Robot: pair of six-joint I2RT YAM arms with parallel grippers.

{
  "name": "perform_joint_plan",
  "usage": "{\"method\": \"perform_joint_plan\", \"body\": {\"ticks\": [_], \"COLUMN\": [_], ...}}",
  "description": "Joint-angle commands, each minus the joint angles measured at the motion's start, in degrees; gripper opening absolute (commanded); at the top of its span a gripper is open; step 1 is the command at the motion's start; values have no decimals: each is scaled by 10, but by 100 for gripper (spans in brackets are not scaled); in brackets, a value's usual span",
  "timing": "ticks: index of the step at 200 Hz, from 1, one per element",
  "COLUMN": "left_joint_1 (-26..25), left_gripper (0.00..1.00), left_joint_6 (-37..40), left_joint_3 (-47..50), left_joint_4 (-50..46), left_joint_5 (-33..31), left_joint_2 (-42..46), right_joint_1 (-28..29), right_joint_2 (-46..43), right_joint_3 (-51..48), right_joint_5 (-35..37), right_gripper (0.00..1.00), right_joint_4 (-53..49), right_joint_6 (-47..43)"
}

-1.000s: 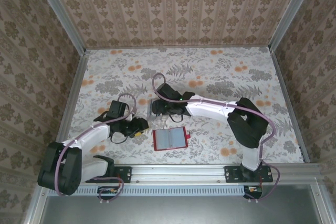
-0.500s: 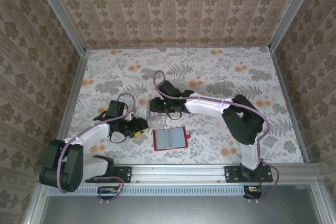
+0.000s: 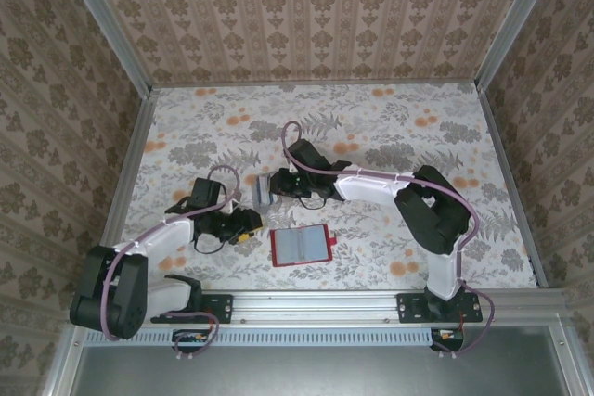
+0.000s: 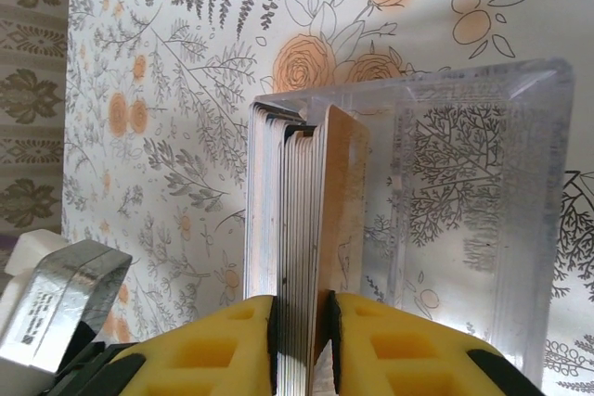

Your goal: Put the credit cards into the card holder

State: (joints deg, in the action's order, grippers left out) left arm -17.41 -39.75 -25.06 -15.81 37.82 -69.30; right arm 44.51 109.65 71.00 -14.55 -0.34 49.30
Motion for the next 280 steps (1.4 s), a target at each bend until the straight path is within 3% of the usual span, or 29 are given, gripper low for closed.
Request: {"method": "perform_joint_plan", "body": {"ticks": [1, 51, 103, 134, 218, 280], "left_joint_1": [5, 5, 5, 5, 5, 5], "left_gripper": [48, 48, 48, 48, 48, 48], "left_joint_6": [11, 12, 12, 10, 8, 13], "left_joint_3": [7, 10, 14, 15, 8, 5], "left_joint_4": [10, 13, 17, 18, 17, 13], "left_joint_5": [13, 16, 19, 20, 16, 17], "left_joint_2": [-7, -13, -18, -15, -11, -18], "right_joint_1": [2, 1, 1, 4, 29, 30], "right_joint_2": [-31, -42, -27, -34, -18, 48], "right_joint_3": [-8, -12, -12, -5, 72, 112], "right_joint_5": [-25, -15, -24, 21, 151, 90], "right_gripper": [23, 31, 27, 44, 50, 52], "right_joint_4": [33, 26, 26, -18, -166, -174], "right_joint_6": [5, -3, 3, -15, -93, -72]}}
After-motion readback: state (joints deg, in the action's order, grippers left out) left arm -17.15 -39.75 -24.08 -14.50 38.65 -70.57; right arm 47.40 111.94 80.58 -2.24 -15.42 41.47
